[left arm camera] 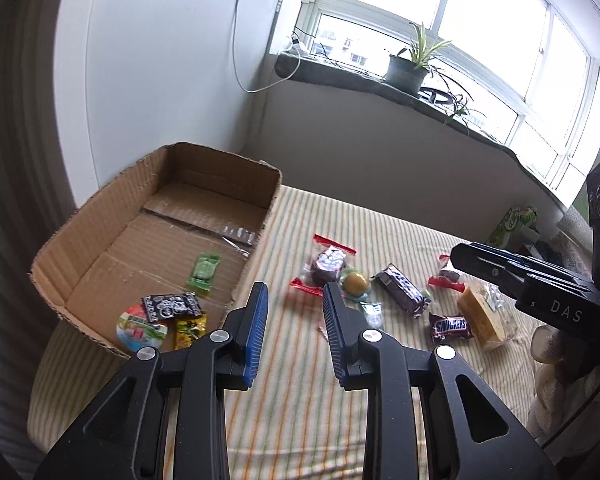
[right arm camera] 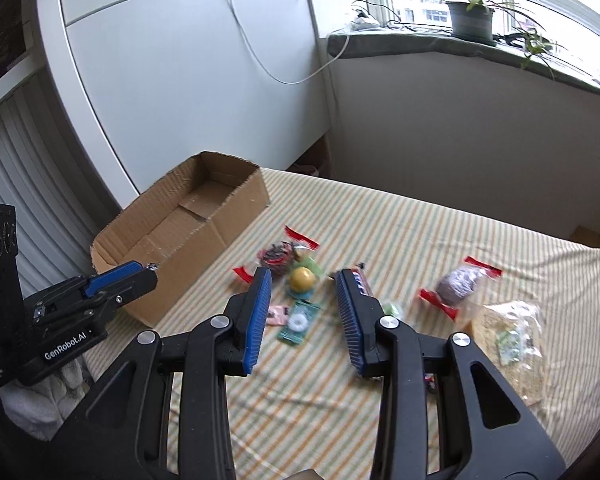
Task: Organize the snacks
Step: 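Grasp the Snickers bar with the right tool while the left grasps the mint packet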
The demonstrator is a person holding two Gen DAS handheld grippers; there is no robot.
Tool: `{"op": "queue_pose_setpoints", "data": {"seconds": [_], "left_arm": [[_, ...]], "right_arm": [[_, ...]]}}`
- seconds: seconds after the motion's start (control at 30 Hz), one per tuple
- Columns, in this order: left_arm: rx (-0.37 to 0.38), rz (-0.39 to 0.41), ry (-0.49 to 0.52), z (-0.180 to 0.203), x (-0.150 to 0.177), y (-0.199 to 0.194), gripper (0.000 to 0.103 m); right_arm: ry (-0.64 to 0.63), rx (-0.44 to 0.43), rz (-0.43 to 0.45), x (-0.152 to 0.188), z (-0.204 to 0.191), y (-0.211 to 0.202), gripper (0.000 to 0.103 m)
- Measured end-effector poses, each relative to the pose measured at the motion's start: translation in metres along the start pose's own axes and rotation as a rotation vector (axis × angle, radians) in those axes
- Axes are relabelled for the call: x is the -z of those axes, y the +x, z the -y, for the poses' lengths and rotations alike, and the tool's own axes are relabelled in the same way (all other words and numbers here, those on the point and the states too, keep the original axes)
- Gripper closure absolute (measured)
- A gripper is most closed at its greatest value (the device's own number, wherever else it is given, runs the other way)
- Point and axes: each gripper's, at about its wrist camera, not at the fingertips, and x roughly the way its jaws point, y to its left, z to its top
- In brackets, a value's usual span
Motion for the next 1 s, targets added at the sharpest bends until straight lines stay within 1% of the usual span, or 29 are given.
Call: {"op": "queue_pose_setpoints", "data": {"seconds": [0.13,0.17,0.23,0.27,0.4,0.47,0.63,0.7,0.83,0.97,1.0], "left_arm": [[0.026,-0.023,0.020,0.019,0.005,0.008,0.076],[0.031,-0.028,0.026,0.025,0.006,0.010,0.075],[0.043,-0.039,0.043,0.034,0.010,0.014,0.067],[0.048,-0.048,0.052,0.039,0.011,0.017,0.067],[0.071,-0.084,0.072,0.053,0.019,0.028,0.067],[0.083,-0.104,0.082,0.059,0.021,0.034,0.067],[0.118,-0.150,0.105,0.071,0.024,0.053,0.067],[0.128,-0.165,0.118,0.074,0.026,0.059,0.067],[0.126,-0.193,0.122,0.074,0.026,0.076,0.067],[0.130,-0.212,0.114,0.071,0.026,0.087,0.067],[0.130,-0.215,0.111,0.070,0.026,0.089,0.067]], "right_arm": [[0.056,0.026,-0.007,0.015,0.036,-0.017,0.068],[0.065,0.028,-0.011,0.018,0.043,-0.019,0.068],[0.067,0.039,-0.023,0.025,0.053,-0.022,0.068],[0.064,0.044,-0.030,0.028,0.058,-0.022,0.068],[0.061,0.010,-0.075,0.039,0.073,-0.015,0.068],[0.043,-0.022,-0.110,0.042,0.074,-0.007,0.068],[-0.013,-0.063,-0.175,0.046,0.069,0.015,0.068],[-0.032,-0.064,-0.196,0.046,0.068,0.023,0.068],[-0.057,-0.060,-0.231,0.047,0.065,0.038,0.068],[-0.069,-0.039,-0.246,0.042,0.066,0.048,0.067],[-0.069,-0.040,-0.247,0.041,0.066,0.051,0.065]]}}
